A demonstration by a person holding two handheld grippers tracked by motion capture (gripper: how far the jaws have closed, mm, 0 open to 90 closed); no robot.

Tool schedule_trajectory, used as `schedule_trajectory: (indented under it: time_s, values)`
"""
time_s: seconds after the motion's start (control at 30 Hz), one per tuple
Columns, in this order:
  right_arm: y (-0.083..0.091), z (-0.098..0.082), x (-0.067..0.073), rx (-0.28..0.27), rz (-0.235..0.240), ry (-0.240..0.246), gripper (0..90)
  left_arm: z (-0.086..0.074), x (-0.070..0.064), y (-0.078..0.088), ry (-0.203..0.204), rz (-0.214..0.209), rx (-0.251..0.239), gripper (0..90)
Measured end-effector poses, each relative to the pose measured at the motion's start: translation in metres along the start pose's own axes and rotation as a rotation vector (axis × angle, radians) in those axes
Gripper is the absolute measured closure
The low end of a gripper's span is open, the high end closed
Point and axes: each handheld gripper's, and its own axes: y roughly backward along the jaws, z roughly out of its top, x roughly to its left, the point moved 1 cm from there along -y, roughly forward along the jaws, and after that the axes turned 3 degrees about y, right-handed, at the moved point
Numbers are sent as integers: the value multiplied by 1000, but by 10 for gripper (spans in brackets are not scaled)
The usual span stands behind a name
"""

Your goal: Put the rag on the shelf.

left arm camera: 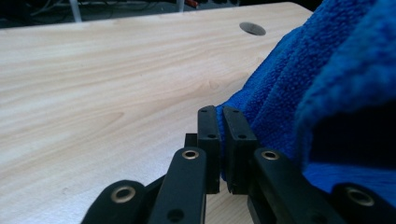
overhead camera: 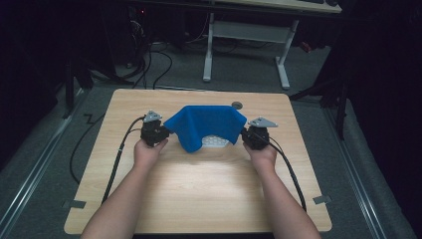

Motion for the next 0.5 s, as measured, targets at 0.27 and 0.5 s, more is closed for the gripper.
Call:
schedule_trajectory:
  time_s: [0.27,0.5]
  values:
    - [-1,-12,-4,26,-7,-13,891,-5,-2,-5,19,-7,-1,836]
    - [0,-11,-4,20,0,-29,852,-5,0,-1,37,17,-14,681]
